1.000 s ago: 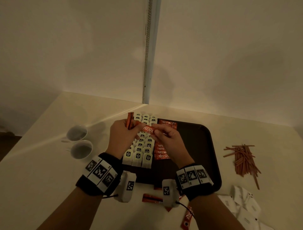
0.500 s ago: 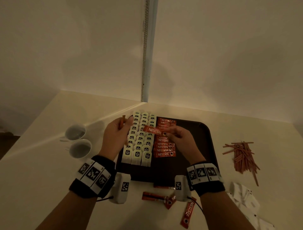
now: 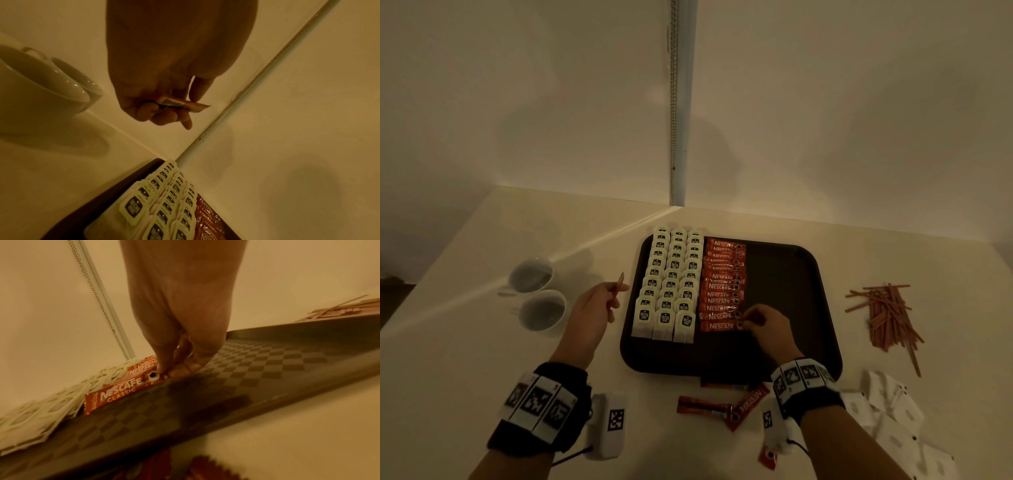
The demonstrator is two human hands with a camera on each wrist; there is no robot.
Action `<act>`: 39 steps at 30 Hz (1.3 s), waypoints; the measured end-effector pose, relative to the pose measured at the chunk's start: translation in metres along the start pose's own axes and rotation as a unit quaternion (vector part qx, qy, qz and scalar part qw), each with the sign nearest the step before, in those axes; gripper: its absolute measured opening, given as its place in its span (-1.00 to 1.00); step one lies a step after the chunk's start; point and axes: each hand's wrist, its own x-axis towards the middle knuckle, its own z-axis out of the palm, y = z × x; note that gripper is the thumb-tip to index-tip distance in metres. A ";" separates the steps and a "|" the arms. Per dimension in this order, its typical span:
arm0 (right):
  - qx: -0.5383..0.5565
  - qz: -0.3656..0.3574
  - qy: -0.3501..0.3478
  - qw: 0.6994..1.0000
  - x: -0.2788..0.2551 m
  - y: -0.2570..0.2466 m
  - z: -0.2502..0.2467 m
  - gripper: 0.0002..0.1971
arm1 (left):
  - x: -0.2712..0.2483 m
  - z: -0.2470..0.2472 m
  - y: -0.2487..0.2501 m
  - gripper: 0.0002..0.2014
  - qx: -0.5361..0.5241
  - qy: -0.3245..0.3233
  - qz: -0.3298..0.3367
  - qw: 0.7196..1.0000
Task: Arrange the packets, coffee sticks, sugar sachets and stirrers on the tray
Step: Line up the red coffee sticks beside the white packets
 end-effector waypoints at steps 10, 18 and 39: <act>0.004 0.023 0.026 0.999 0.005 -0.004 0.006 -0.90 | -0.002 0.005 0.005 -0.70 0.010 0.026 -0.021 0.999; -0.007 0.041 0.033 0.999 0.006 -0.007 0.007 -0.87 | -0.011 0.007 0.012 -0.75 0.004 -0.021 0.000 1.000; 0.190 -0.148 -0.066 0.968 -0.028 -0.100 -0.009 -0.74 | -0.001 0.029 0.059 -0.80 0.108 -0.093 0.167 0.976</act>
